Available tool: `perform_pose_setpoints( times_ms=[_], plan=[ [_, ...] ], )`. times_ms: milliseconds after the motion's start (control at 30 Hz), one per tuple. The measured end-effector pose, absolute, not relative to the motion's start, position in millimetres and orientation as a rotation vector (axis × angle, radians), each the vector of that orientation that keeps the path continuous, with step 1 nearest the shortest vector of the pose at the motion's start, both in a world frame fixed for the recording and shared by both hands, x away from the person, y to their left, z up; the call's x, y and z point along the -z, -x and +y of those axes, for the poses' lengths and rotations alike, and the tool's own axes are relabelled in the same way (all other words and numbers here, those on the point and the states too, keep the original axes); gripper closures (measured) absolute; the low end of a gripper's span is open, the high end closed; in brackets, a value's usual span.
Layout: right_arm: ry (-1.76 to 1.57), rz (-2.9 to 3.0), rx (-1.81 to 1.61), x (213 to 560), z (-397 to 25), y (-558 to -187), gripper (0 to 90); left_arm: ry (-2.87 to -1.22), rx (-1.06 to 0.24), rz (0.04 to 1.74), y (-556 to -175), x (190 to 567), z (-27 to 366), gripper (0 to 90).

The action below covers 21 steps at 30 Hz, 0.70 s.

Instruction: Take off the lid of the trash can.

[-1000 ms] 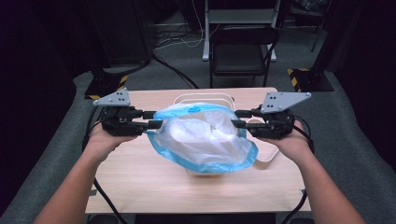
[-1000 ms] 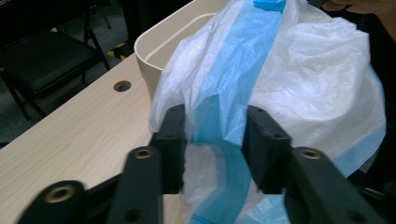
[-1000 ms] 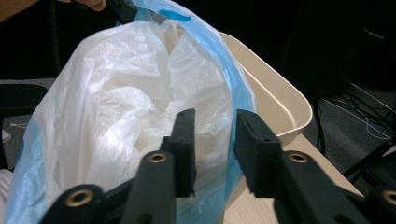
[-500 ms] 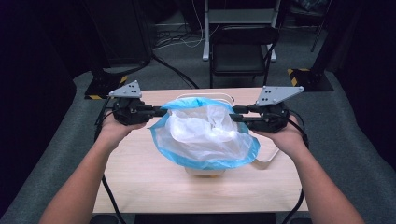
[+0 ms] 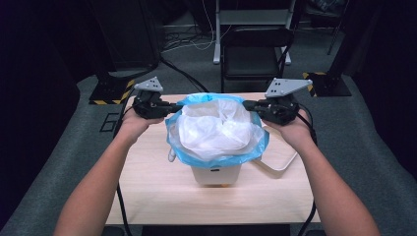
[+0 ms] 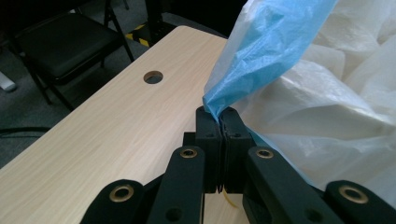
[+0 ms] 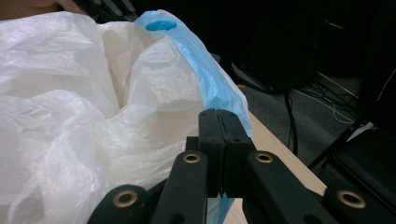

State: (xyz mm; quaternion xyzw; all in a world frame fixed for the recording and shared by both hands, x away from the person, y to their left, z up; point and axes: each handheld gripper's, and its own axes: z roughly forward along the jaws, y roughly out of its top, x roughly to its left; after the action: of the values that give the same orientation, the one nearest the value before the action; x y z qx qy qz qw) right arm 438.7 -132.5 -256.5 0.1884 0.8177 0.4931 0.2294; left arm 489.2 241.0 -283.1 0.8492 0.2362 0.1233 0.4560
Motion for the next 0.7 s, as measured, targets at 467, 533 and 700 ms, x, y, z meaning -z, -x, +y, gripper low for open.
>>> perform_pose_setpoints(
  times_ms=[467, 533, 700],
  plan=[
    [-0.625, 2.299, -1.216, 281.9, -127.7, -467.7, 90.0, -2.148, -0.271, 0.619, -500.9, 299.8, 227.8, 87.8],
    [-0.619, 2.319, -1.204, 286.1, -125.6, -468.6, 90.0, -2.159, -0.274, 0.621, -500.9, 301.3, 228.3, 87.8],
    [-0.622, 2.379, -1.192, 299.9, -125.0, -468.1, 90.0, -2.166, -0.256, 0.645, -497.7, 311.2, 237.9, 87.9]
  ],
)
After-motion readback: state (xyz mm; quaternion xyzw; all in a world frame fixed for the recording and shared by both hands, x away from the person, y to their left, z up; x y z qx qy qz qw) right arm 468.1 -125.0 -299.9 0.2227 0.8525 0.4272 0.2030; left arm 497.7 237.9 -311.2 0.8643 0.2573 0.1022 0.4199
